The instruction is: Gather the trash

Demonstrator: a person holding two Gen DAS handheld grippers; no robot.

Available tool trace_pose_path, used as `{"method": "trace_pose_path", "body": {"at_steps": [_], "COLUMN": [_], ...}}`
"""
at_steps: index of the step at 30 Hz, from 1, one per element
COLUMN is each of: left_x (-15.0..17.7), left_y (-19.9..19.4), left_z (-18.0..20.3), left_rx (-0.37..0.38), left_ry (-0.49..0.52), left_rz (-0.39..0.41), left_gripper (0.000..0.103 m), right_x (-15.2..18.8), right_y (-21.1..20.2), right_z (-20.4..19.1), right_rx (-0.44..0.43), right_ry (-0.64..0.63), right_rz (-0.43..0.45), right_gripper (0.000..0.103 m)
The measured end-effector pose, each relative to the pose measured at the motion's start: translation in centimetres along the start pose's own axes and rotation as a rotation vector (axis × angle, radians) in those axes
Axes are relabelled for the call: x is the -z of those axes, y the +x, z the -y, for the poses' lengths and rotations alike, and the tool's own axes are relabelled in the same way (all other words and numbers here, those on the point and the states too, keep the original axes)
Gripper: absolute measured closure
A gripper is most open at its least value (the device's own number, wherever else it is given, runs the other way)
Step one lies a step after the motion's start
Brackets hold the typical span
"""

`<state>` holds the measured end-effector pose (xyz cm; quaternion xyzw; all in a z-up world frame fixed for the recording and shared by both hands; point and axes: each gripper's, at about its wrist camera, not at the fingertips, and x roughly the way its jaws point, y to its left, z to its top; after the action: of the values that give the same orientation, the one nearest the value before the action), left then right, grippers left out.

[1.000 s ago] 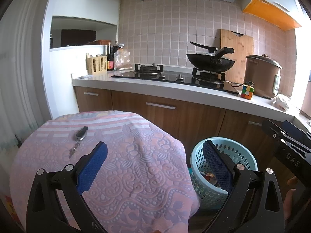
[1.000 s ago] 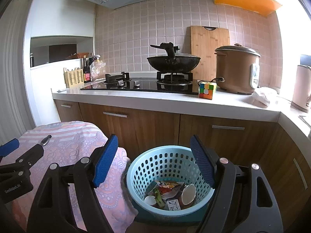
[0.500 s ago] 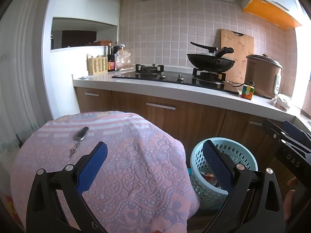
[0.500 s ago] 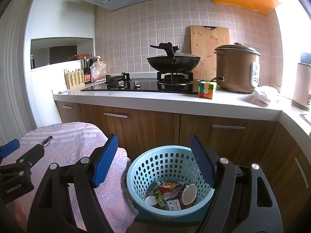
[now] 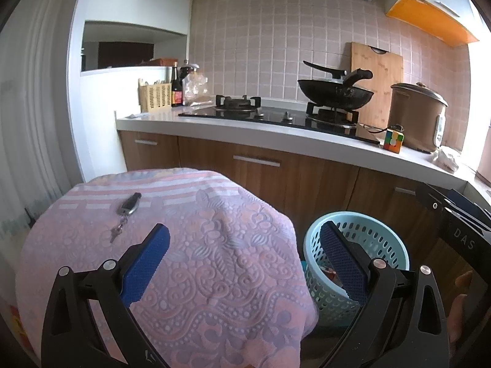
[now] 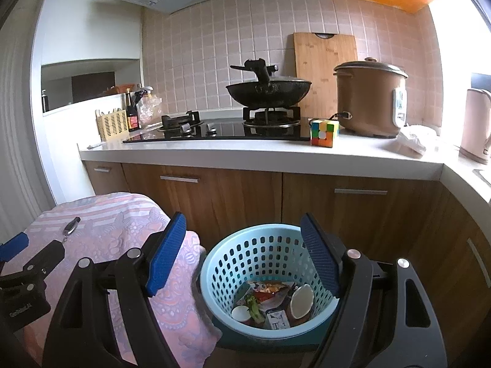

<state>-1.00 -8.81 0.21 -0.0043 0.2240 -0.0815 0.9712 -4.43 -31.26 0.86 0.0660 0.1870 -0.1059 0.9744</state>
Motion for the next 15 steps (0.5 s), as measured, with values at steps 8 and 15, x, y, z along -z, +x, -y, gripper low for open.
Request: {"method": "trace_pose_path", "body": {"at_steps": [8, 15], "left_x": [-0.1, -0.2], "left_y": [-0.5, -0.8], "left_z": [-0.1, -1.0], "left_rx": [-0.040, -0.042], "left_ry": [0.026, 0.007], "left_rz": [0.021, 0.017], "left_gripper": [0.008, 0.008], "right_x": [0.1, 0.0], "right_y": [0.0, -0.2], "right_z": [-1.2, -2.2], "right_rx": [0.034, 0.020], "right_ry": [-0.051, -0.067], "right_rz": [0.016, 0.017], "right_gripper": [0.030, 0.030]}}
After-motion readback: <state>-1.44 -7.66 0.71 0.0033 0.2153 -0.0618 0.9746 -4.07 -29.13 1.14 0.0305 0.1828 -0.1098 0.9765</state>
